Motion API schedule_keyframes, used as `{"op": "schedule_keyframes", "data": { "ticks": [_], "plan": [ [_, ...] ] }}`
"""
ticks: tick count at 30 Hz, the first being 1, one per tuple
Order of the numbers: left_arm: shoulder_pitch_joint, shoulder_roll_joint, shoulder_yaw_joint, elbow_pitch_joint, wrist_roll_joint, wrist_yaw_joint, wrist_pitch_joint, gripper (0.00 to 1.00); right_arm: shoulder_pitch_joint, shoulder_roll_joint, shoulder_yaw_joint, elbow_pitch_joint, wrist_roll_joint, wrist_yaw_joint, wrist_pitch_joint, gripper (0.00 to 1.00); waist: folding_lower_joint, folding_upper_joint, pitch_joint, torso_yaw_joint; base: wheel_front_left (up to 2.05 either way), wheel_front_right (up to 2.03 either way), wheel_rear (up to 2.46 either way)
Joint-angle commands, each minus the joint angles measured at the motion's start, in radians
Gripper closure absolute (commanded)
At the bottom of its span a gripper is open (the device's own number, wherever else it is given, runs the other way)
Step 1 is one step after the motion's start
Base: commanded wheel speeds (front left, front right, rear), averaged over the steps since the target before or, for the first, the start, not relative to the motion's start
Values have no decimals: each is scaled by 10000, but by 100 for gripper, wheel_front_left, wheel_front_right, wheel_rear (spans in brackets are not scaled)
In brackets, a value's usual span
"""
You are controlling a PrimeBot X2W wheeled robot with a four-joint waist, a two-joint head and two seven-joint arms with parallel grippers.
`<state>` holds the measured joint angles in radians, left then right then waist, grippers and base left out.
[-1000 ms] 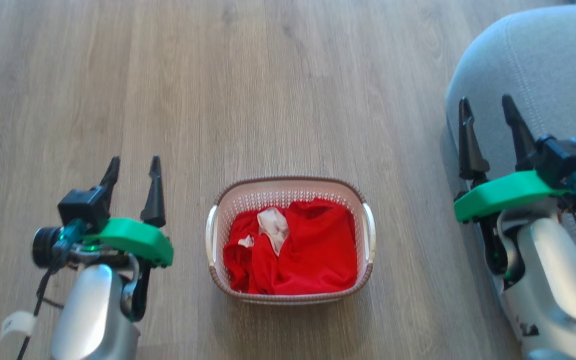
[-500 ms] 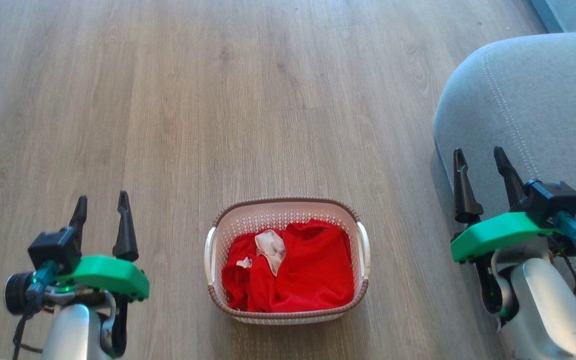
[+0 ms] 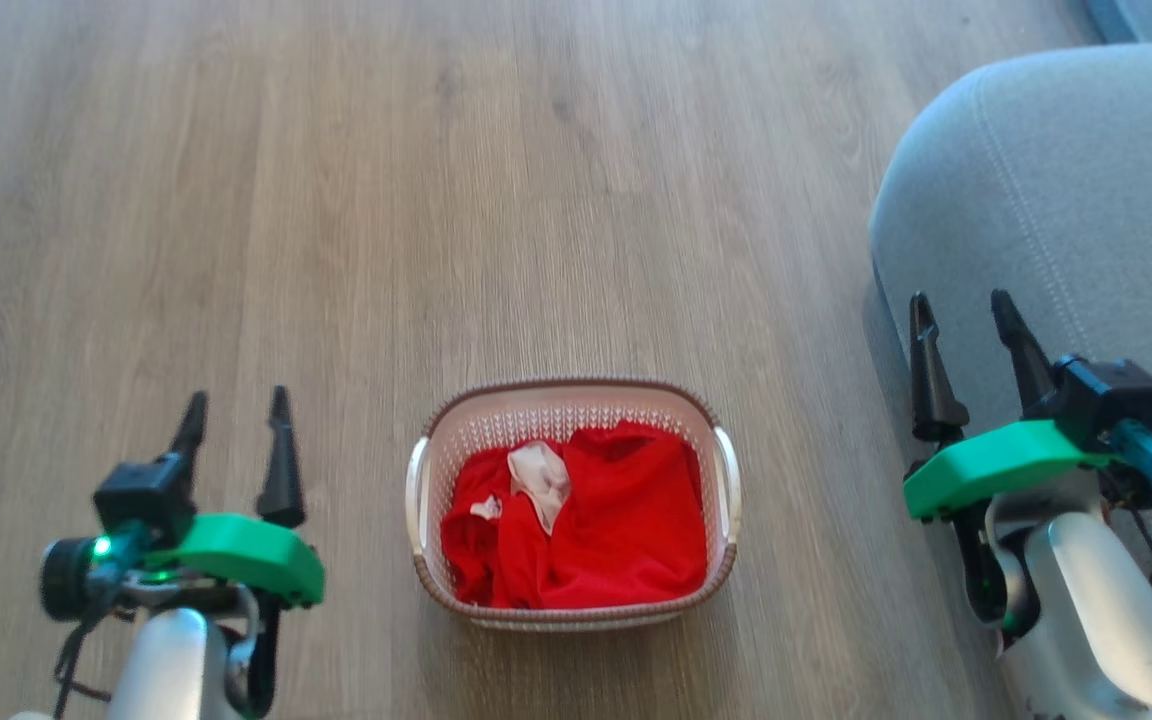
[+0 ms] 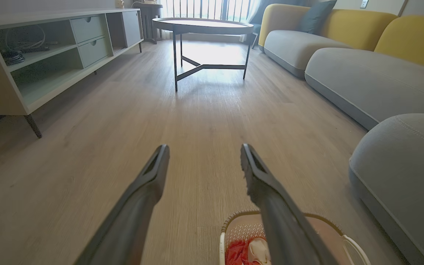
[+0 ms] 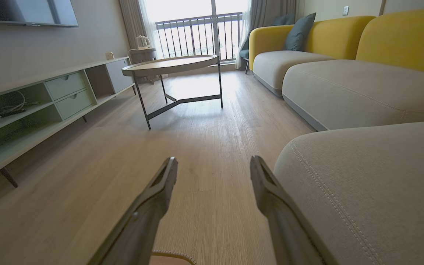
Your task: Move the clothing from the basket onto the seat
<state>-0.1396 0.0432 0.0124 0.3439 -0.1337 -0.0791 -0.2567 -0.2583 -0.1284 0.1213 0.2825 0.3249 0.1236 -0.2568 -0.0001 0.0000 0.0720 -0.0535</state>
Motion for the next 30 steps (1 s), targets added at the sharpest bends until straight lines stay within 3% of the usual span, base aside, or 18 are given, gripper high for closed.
{"op": "schedule_keyframes", "data": {
  "ticks": [1, 9, 16, 30],
  "plan": [
    [-371, 72, 187, -261, -73, -3, -51, 0, -408, 21, 118, -419, -128, 71, -49, 0, 1, 0, 241, -27, 0, 0, 0],
    [-1061, 71, -810, 328, -230, -91, -51, 0, -1136, 149, 60, -808, -177, 71, -49, 0, 1, 0, 1642, -244, 0, 0, 0],
    [-2155, 71, -1534, 935, -226, -226, -51, 0, -2216, 324, 194, -1252, -183, 71, -49, 0, 1, 0, 3499, -631, 0, 0, 0],
    [-4919, 70, -3218, 3414, 79, -472, -51, 0, -3995, 664, 501, -1935, -144, 71, -49, 0, 1, 0, 6587, -1522, 0, 0, 0]
  ]
}}
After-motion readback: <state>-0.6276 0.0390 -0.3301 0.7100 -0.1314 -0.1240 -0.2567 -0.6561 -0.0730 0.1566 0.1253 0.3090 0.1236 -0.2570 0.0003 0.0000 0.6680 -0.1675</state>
